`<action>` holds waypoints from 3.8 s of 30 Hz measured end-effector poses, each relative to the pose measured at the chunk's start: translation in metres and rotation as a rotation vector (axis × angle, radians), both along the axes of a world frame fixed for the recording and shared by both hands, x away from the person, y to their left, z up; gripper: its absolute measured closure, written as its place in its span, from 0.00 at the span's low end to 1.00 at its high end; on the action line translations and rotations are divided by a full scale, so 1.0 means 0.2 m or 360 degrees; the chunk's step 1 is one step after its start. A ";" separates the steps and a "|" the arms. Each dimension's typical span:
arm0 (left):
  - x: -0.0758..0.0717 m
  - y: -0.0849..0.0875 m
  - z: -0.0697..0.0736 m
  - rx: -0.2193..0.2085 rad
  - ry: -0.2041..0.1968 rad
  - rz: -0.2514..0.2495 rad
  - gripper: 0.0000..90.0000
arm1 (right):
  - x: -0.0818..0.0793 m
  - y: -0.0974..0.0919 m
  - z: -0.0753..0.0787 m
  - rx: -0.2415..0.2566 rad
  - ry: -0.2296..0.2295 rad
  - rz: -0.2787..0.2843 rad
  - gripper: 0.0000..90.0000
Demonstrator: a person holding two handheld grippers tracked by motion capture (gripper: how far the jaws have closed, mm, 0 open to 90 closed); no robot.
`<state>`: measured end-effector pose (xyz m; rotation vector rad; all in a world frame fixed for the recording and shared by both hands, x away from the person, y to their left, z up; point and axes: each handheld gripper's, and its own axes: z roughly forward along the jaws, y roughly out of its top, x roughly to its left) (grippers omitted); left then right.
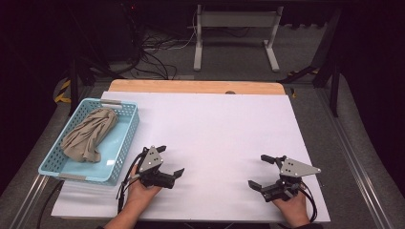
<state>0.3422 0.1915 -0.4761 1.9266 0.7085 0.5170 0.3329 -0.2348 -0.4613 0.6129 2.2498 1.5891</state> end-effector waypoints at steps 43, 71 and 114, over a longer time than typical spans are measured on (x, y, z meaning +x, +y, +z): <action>0.00 0.00 0.03 0.0002 0.0027 -0.0026 0.00 | -0.01 0.00 0.00 -0.0015 -0.0001 0.0018 0.00; -0.01 -0.01 0.13 0.0026 0.0003 -0.0070 0.00 | -0.01 0.00 -0.01 -0.0022 0.0009 0.0020 0.00; 0.14 0.11 0.43 0.0142 0.0076 -0.0084 0.00 | 0.00 0.01 -0.01 -0.0031 0.0023 0.0030 0.00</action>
